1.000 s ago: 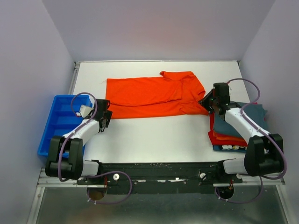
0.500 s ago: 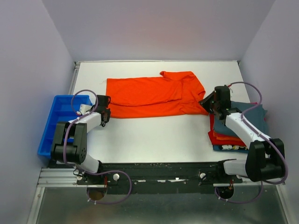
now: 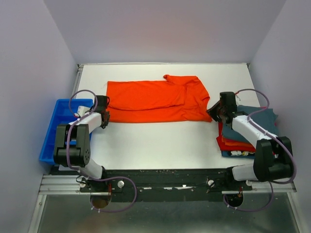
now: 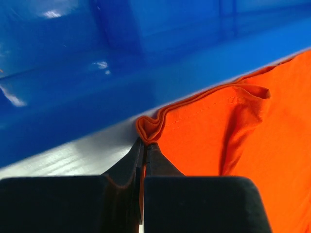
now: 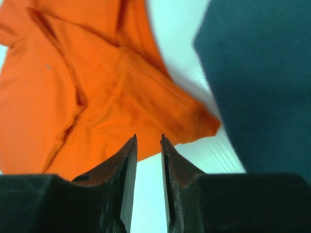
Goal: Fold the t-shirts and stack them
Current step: Fold the flattened tshirt in 1/3 of the way
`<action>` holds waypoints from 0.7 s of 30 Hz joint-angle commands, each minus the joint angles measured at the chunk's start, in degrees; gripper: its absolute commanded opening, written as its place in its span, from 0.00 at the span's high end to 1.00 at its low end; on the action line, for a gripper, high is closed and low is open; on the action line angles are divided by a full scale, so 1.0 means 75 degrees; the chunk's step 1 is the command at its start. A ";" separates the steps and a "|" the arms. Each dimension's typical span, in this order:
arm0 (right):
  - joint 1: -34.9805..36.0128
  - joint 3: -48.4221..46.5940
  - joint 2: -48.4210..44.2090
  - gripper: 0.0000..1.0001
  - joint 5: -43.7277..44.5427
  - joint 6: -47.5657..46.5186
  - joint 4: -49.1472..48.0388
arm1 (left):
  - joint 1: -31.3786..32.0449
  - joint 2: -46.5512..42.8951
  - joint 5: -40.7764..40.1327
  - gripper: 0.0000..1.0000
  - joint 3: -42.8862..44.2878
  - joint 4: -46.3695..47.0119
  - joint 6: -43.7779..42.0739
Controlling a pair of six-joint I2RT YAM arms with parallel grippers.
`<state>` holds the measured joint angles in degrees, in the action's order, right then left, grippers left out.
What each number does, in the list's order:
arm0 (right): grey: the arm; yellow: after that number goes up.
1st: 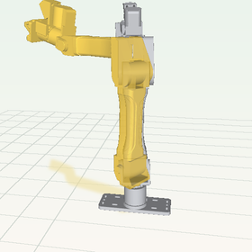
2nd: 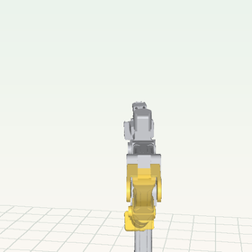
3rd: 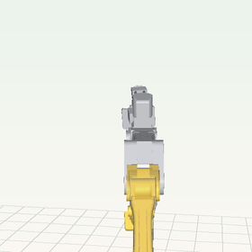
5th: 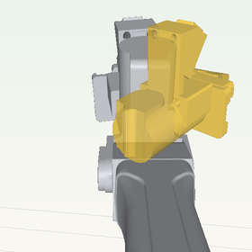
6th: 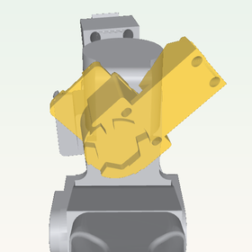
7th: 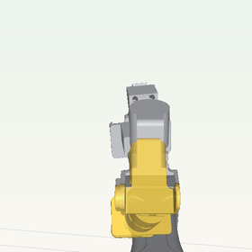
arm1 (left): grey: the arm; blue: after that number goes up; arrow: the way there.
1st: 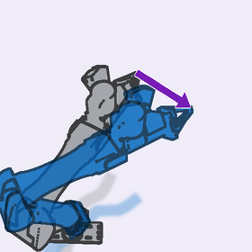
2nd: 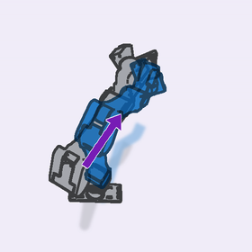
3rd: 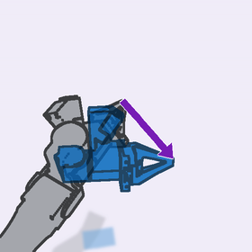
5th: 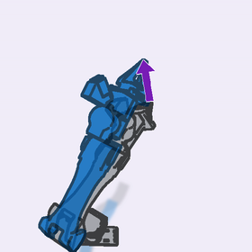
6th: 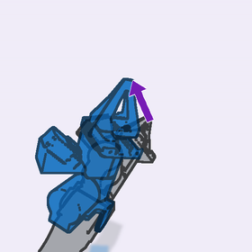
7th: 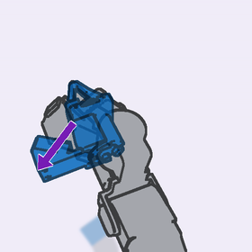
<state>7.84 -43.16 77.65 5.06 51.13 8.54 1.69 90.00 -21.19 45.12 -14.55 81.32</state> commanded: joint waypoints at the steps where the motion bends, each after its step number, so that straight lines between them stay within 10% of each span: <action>1: 0.0138 -0.0363 0.0439 0.66 0.0473 0.0202 0.0888 | -0.0156 -0.0292 -0.0198 1.00 -0.0157 -0.0135 -0.0272; 21: 0.0513 -0.0889 0.1951 0.66 0.1200 0.0870 0.1568 | -0.0413 -0.0597 -0.0432 1.00 -0.0274 0.0181 -0.0788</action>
<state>11.09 -47.09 89.03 11.70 55.55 18.04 -1.06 85.93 -22.28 43.33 -14.17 76.53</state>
